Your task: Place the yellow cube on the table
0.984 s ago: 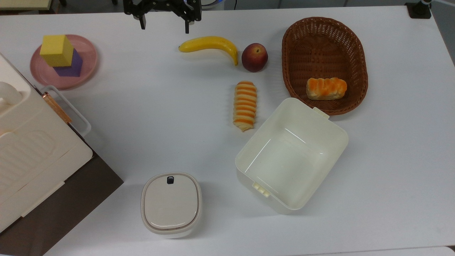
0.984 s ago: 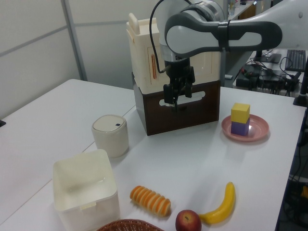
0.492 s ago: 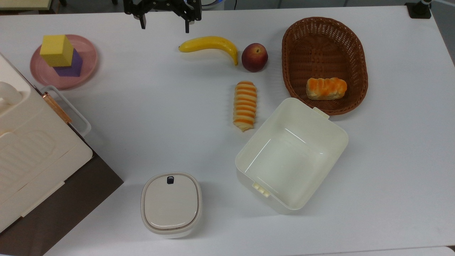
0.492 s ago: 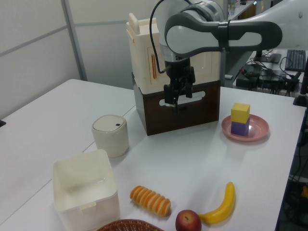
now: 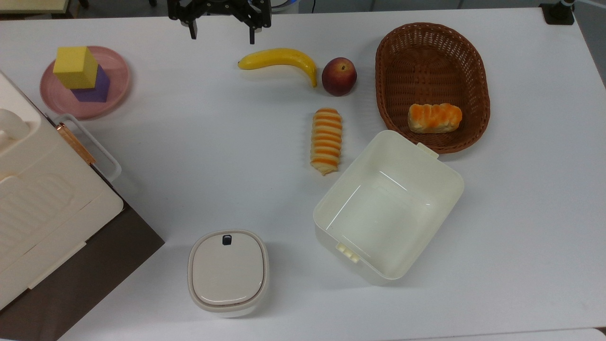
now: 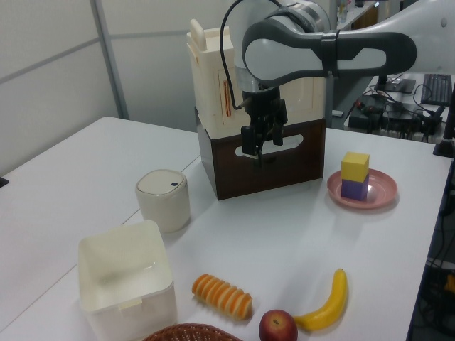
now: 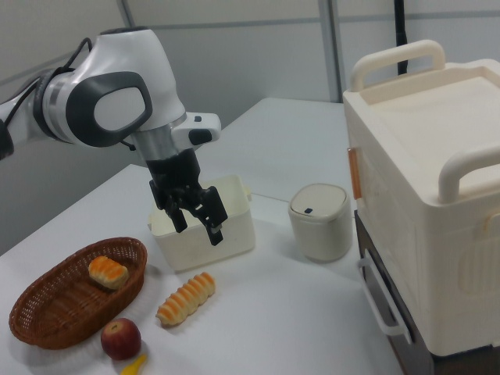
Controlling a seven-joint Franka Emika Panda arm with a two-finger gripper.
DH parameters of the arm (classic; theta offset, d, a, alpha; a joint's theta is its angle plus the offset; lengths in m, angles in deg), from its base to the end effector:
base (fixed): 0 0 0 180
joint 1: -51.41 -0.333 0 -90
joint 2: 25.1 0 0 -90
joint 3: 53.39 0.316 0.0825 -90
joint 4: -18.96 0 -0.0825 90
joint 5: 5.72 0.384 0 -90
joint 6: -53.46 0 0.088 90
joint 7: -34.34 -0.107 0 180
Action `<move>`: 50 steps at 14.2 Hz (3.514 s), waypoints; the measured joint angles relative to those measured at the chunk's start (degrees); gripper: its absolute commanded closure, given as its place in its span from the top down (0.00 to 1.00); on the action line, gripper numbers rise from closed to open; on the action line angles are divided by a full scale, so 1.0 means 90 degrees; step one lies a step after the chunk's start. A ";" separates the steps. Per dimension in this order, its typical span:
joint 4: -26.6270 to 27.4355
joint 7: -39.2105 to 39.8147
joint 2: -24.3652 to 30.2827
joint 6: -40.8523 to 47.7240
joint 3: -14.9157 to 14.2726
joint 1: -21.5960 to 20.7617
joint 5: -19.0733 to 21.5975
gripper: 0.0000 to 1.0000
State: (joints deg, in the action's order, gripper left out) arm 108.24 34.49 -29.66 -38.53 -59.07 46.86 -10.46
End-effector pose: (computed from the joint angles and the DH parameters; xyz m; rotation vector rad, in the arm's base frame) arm 0.5802 -0.0178 0.5889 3.0510 -0.0194 -0.0502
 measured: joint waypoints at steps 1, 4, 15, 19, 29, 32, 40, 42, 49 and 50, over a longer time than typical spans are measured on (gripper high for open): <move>0.0000 0.0000 -0.0009 0.0000 0.0000 -0.0019 0.0000 1.00; 0.0001 -0.0001 -0.0037 0.0000 0.0005 -0.0037 0.0000 1.00; 0.0010 -0.0002 -0.0057 0.0000 0.0009 -0.0039 0.0007 1.00; 0.0035 -0.0002 -0.0127 0.0000 0.0024 -0.0174 0.0012 1.00; 0.0147 0.0782 -0.0013 0.0000 -0.0134 0.0907 -0.0088 1.00; 0.0183 0.1994 0.0073 0.0000 -0.0168 0.1930 -0.0089 1.00; 0.1207 0.3781 0.0121 -0.1548 -0.0196 0.3630 -0.0089 1.00; 0.1379 0.3807 0.0003 -0.1862 -0.0197 0.3795 -0.0089 1.00; 0.1475 0.3808 -0.0897 -0.2608 -0.0188 0.3927 -0.0089 1.00; 0.1474 0.3808 -0.0965 -0.2618 -0.0182 0.3923 -0.0089 1.00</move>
State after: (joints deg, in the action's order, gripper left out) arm 121.51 68.76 -38.34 -62.10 -60.70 82.16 -11.26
